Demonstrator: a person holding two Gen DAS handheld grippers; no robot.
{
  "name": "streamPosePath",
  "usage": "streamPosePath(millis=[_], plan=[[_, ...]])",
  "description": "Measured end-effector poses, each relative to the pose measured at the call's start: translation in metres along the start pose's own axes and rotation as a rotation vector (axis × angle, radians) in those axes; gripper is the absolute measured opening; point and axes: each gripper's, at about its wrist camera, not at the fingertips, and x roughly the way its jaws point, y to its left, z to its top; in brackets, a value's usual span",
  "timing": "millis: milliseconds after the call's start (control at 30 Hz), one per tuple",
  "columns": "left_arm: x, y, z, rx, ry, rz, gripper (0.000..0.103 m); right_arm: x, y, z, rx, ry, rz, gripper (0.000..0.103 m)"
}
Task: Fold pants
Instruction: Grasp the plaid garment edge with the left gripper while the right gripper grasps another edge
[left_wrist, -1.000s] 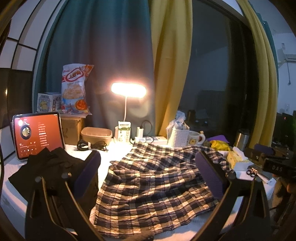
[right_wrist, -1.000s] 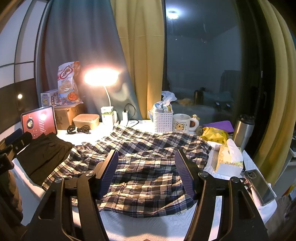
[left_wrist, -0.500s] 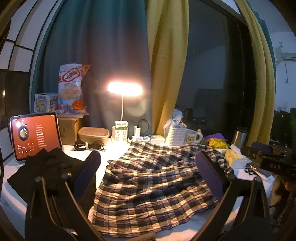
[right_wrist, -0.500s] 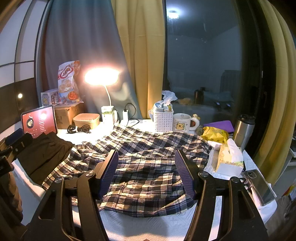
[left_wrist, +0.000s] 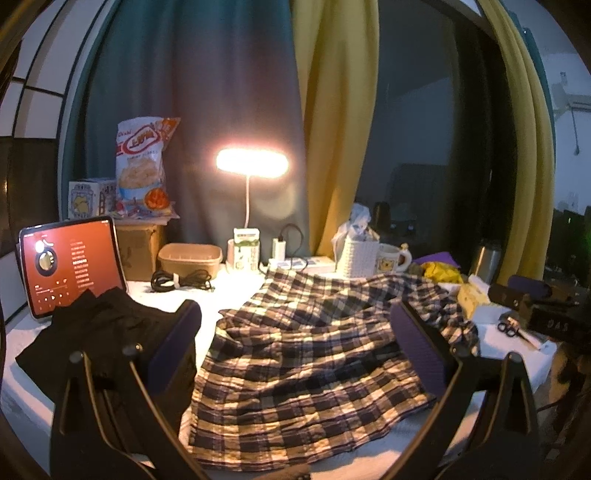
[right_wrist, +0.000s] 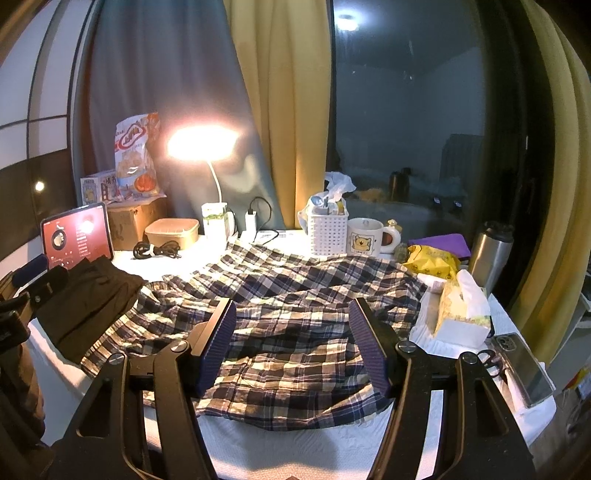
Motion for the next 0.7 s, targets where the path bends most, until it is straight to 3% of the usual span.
streamPosePath(millis=[300,400,700], plan=[[0.071,0.012,-0.012,0.003,0.155,-0.013,0.103,0.059,-0.008,-0.012,-0.009,0.127,-0.042,0.067],[0.105,0.019,-0.015,0.002,0.238,-0.013,0.103,0.079,-0.025,-0.016,0.024,0.165,-0.065,0.067],[0.204,0.053,-0.005,0.091,0.370,0.066,0.103,0.137,-0.104,-0.014,0.136,0.257,-0.197,0.067]])
